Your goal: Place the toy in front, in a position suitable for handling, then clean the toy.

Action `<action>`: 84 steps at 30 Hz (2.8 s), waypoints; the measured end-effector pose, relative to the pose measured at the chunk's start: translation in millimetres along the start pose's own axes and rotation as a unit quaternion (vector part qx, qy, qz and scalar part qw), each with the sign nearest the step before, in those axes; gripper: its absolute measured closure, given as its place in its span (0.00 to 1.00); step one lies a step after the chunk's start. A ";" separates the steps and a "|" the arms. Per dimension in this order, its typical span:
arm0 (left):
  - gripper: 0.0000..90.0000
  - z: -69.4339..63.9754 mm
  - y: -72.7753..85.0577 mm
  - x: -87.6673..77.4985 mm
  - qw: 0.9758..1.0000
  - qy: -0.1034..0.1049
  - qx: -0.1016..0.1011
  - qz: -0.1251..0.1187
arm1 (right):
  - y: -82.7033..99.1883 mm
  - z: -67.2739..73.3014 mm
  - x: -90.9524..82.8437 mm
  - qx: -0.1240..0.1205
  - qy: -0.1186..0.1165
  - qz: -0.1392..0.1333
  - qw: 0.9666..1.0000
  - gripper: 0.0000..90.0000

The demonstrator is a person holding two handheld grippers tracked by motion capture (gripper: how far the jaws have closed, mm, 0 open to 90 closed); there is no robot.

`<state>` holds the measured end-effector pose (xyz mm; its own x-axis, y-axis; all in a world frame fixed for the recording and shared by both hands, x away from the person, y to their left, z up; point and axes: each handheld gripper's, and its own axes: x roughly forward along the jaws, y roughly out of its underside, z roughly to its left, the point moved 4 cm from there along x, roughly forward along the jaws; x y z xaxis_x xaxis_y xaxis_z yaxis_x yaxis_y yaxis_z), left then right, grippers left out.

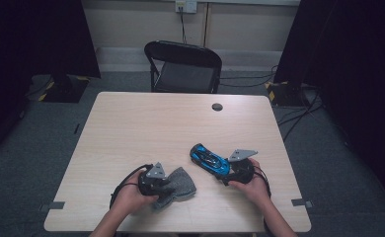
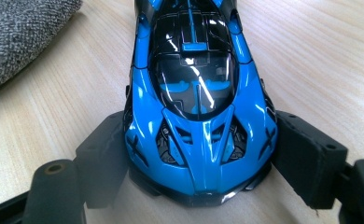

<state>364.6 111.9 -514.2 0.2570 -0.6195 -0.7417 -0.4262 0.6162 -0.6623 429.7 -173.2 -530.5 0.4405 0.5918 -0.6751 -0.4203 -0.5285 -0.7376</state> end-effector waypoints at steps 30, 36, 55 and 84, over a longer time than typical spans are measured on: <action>0.85 0.3 -17.3 -12.1 0.999 -0.008 -0.043 -0.008 | -0.6 -0.6 0.6 -0.001 -0.002 0.000 1.000 0.27; 0.86 2.1 -25.4 -13.8 0.999 -0.004 -0.048 -0.008 | -0.6 -0.5 0.6 -0.001 -0.002 0.000 1.000 0.27; 0.86 5.0 -70.9 -2.4 0.999 -0.006 -0.051 -0.016 | -0.6 -0.6 0.6 -0.002 -0.002 0.000 1.000 0.27; 0.86 -14.4 -141.8 78.1 0.998 -0.035 0.035 0.044 | -0.6 -0.6 0.6 -0.002 -0.003 0.000 1.000 0.27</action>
<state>432.7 -30.9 -476.7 0.2825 -0.5276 -0.8011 -0.3880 0.7009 -0.5984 430.7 -172.9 -530.5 0.4358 0.5950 -0.6753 -0.4176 -0.5310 -0.7373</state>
